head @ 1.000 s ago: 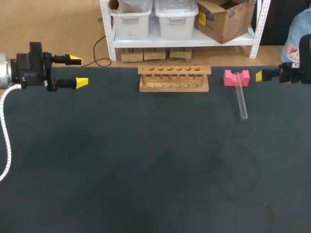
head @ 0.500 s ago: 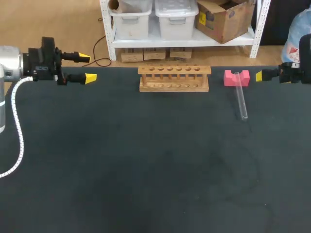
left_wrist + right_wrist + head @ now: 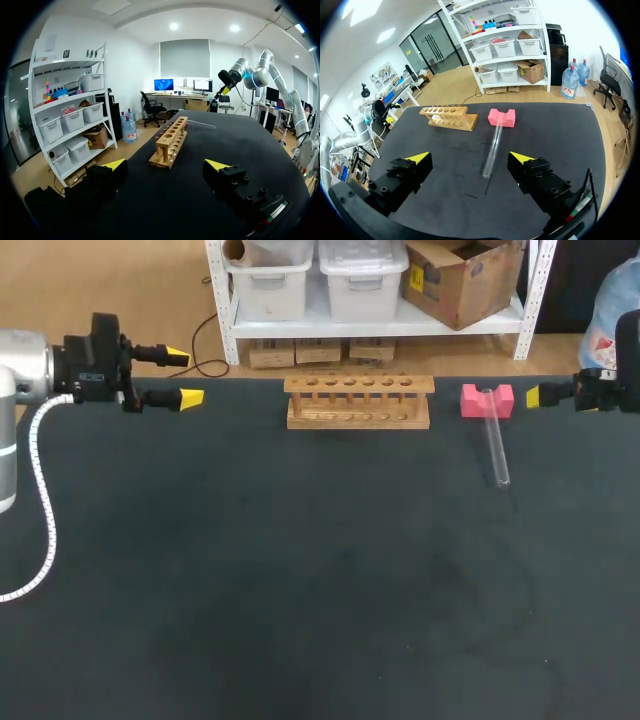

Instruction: Grasp the test tube, adjust it, and insert it.

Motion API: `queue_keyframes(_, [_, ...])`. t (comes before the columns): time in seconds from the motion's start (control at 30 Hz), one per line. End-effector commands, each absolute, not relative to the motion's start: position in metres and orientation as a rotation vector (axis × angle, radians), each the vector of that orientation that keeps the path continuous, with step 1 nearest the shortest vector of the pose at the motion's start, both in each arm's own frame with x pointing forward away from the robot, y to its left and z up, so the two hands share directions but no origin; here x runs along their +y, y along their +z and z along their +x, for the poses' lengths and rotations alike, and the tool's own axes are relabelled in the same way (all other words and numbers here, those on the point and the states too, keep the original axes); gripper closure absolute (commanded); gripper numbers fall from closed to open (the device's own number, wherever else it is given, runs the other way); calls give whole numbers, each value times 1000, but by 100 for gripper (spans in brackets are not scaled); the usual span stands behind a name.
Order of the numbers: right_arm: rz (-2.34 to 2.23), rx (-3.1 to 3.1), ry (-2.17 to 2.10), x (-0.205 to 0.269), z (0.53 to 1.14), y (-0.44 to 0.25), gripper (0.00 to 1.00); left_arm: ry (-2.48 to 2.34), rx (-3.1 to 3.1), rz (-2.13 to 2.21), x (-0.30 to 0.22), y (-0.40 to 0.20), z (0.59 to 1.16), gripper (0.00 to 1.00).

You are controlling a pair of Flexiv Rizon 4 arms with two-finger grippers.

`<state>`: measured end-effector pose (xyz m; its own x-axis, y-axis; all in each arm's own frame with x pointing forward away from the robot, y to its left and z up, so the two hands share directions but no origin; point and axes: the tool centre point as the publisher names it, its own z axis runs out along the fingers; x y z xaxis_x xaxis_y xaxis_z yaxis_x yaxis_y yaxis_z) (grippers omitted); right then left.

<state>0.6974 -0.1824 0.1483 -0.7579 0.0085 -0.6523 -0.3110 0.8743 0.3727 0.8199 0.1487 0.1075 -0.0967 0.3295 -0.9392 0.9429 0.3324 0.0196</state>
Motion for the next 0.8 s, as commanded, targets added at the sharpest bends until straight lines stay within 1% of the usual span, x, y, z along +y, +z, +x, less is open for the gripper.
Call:
queue_keyframes(0.03, [-217, 2364, 613, -183, 697, 148, 0, -789, 1628, 1166, 148, 107, 818, 0])
queue_keyframes(0.17, [-258, 2369, 528, -174, 701, 151, 0, -789, 1628, 1166, 148, 107, 818, 0])
queue_keyframes(0.3, [-311, 2398, 265, -155, 708, 154, 0, -789, 1628, 1166, 148, 107, 818, 0])
queue_keyframes(0.63, [-155, 2375, -165, -134, 730, 153, 0, -789, 1628, 1166, 148, 107, 818, 0])
queue_keyframes(0.8, [-15, 2370, -251, -136, 745, 145, 0, -789, 1628, 1166, 148, 107, 818, 0])
